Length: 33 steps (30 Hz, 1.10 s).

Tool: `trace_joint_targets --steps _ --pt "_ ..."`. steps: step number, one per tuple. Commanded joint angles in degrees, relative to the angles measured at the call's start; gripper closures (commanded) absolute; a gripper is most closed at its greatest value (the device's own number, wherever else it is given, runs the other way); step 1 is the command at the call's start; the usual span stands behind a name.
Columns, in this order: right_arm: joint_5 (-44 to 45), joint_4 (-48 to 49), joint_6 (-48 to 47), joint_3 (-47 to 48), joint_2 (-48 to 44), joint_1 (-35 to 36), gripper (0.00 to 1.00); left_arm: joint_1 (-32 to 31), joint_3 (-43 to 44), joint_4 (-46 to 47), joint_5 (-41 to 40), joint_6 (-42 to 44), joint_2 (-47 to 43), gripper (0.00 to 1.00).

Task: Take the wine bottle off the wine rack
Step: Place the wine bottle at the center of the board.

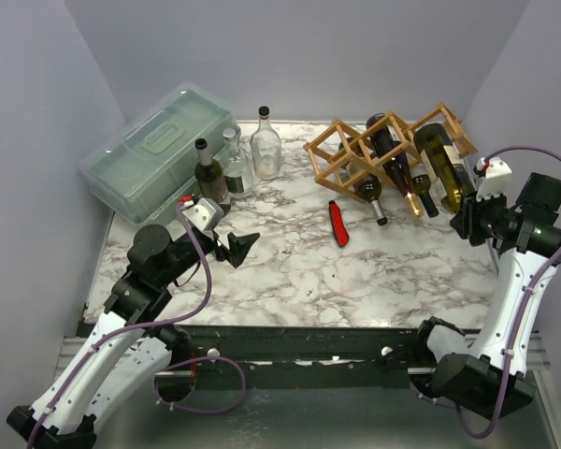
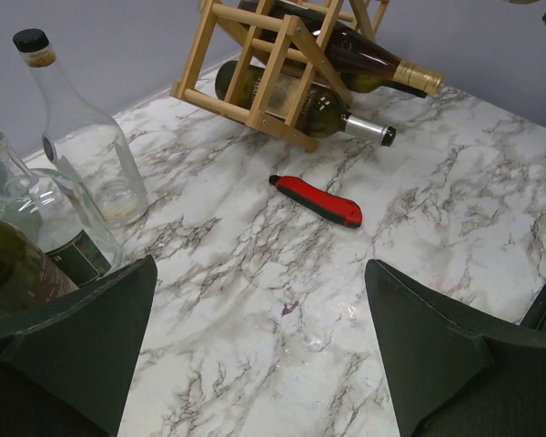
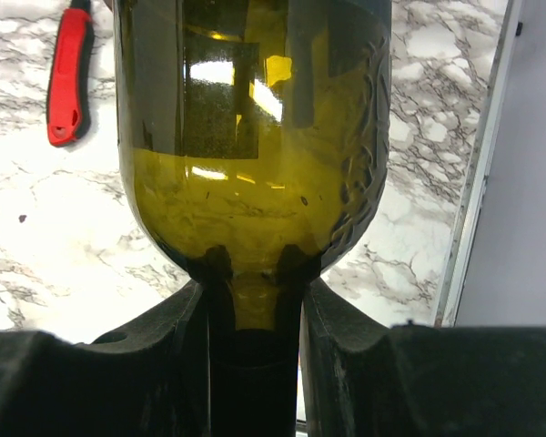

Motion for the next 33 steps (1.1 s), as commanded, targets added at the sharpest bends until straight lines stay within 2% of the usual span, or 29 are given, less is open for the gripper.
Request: trace_joint_targets --steps 1,10,23,33 --pt "-7.26 1.7 -1.99 5.11 -0.19 0.03 1.0 -0.06 -0.72 1.61 2.2 1.05 -0.71 0.01" --pt "-13.35 -2.73 -4.88 8.78 1.62 0.02 1.0 -0.06 -1.12 2.07 4.19 1.58 -0.77 0.01" --pt "-22.08 -11.04 -12.47 13.08 5.48 0.12 1.0 -0.33 -3.51 5.67 13.13 3.31 -2.39 0.01" --pt "-25.31 -17.45 -18.76 14.62 7.23 1.62 1.0 -0.83 -5.97 8.38 14.45 5.78 -3.05 0.01"
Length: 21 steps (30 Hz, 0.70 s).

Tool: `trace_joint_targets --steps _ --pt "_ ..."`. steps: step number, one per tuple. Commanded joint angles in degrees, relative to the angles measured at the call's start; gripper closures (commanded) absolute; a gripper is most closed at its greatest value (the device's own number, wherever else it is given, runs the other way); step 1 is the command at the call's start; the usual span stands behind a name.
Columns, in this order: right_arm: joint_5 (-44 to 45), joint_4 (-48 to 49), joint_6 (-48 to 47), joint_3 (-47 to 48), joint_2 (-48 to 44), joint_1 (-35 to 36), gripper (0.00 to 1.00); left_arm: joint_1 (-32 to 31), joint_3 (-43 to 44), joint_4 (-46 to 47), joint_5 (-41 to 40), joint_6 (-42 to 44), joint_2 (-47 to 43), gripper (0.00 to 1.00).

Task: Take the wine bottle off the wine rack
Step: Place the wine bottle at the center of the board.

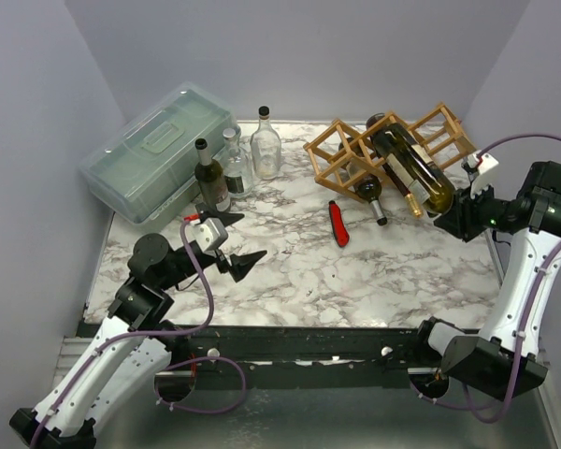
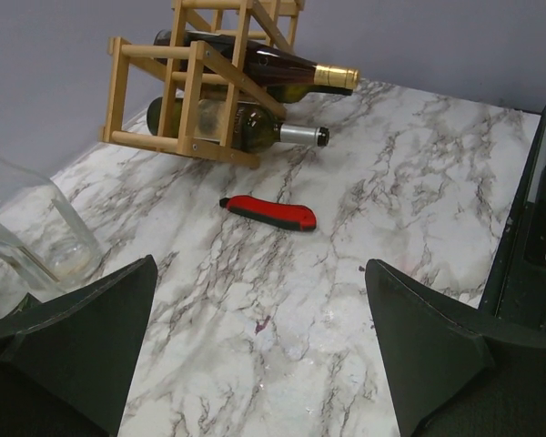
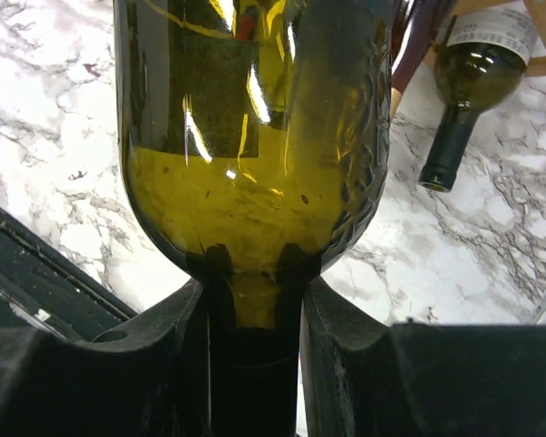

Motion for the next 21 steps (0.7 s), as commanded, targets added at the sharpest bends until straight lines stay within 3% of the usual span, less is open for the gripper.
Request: trace_joint_targets --steps 1,11,21 --pt "-8.28 -1.42 -4.24 3.99 0.39 1.47 1.0 -0.57 -1.22 2.45 2.43 2.1 -0.19 0.01" --pt "-6.88 2.76 -0.35 0.36 0.33 10.14 1.0 -5.37 -0.7 2.52 -1.78 5.38 -0.57 0.01" --pt "-5.47 1.09 -2.8 -1.19 1.06 15.53 1.0 -18.66 1.69 -3.56 -15.24 11.94 1.02 0.01"
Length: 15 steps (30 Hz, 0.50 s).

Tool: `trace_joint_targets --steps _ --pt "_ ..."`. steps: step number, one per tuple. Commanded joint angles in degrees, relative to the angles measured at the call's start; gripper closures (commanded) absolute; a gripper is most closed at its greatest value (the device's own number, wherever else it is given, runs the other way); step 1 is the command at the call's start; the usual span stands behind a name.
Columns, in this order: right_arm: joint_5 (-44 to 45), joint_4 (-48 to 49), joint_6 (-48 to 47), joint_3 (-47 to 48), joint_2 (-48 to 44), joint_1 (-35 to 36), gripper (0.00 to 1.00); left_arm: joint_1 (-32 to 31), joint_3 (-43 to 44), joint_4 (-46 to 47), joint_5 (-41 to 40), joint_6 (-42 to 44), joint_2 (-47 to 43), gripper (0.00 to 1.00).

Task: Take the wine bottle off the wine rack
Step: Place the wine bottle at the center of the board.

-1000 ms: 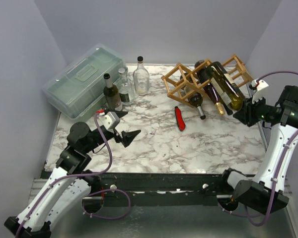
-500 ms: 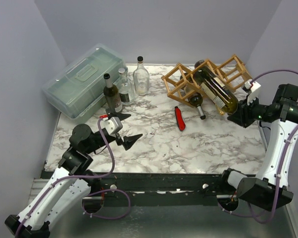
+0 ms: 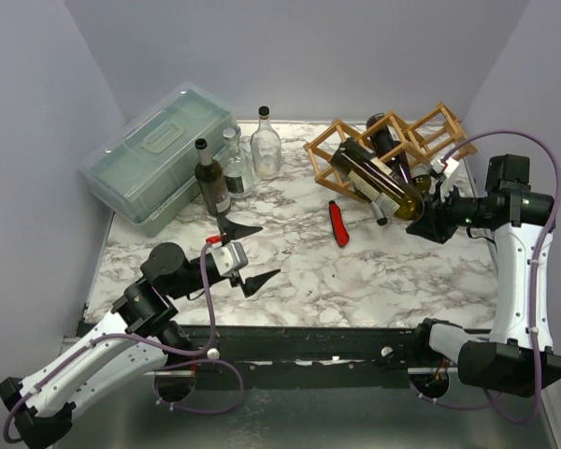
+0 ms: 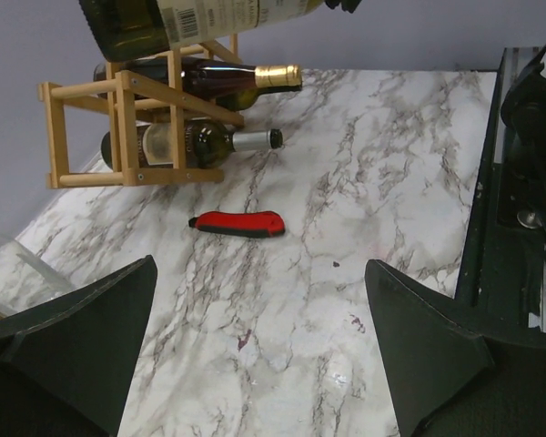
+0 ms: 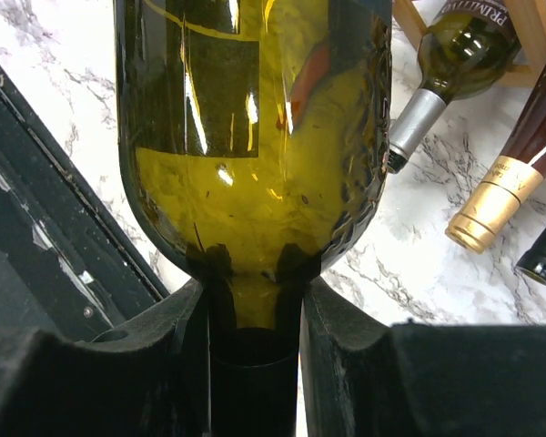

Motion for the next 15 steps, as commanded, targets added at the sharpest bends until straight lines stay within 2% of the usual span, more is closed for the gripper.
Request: trace_joint_targets --steps 1,8,15 --pt "-3.22 1.9 -2.59 -0.25 -0.38 1.32 1.0 -5.74 2.81 -4.02 -9.2 4.69 1.2 0.01" --pt "-0.76 0.49 -3.82 -1.15 0.4 5.25 1.0 -12.78 4.12 -7.35 -16.38 11.55 1.75 0.01" --pt "5.41 3.94 1.29 -3.35 1.37 16.64 1.0 -14.74 4.28 -8.29 -17.29 18.39 1.94 0.01"
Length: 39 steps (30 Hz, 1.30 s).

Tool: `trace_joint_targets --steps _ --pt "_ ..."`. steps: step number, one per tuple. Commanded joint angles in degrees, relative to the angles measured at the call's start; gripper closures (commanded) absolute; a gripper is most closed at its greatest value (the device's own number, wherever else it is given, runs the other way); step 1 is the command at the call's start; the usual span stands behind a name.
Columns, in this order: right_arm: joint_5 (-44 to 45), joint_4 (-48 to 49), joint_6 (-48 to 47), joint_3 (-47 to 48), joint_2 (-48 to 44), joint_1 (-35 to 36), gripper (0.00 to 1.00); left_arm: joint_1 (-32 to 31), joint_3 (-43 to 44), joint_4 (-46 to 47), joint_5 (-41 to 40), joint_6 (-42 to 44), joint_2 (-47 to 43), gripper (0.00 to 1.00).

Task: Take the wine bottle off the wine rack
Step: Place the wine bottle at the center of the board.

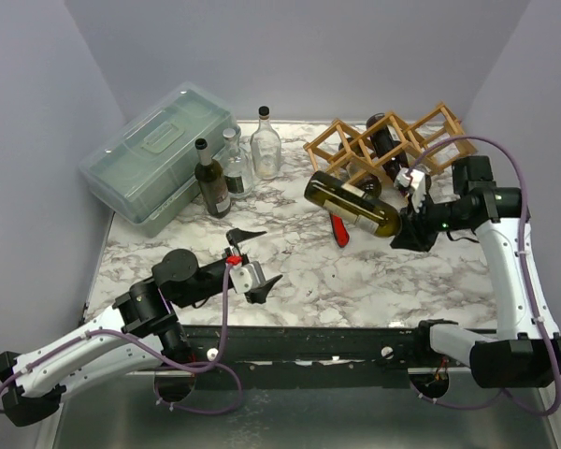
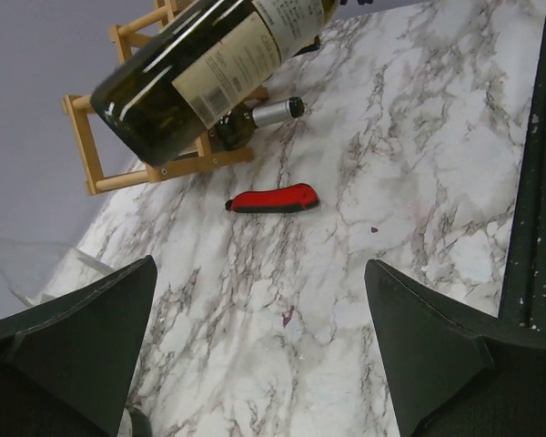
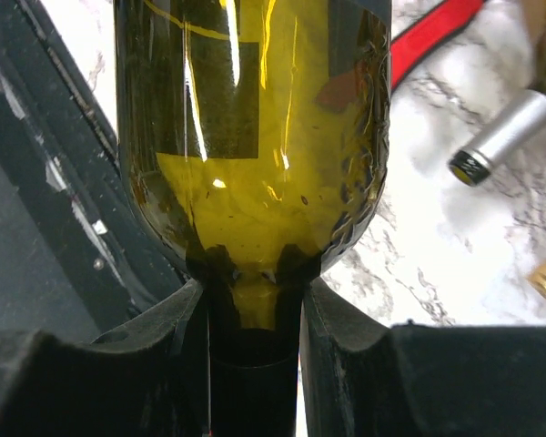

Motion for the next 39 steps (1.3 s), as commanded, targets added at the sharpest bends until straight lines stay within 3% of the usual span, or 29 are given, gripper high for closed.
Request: trace_joint_targets --steps 1,9,17,29,39 --pt "0.93 4.66 3.16 -0.39 0.36 7.33 1.0 -1.23 1.76 -1.51 -2.9 7.05 0.37 0.01" --pt "10.86 8.11 10.25 -0.06 6.45 24.95 1.0 -3.21 2.24 -1.55 -4.64 14.47 4.62 0.01" --pt "14.72 9.24 13.74 3.47 13.45 33.48 1.0 -4.59 0.54 2.74 -5.19 17.48 11.38 0.01" --pt "14.3 10.52 17.1 6.73 18.44 38.71 1.0 -4.96 -1.12 12.6 -7.07 17.57 22.15 0.01" --pt "13.91 10.94 17.67 6.3 18.71 40.65 1.0 -4.47 -0.08 14.69 -6.98 18.01 27.78 0.01"
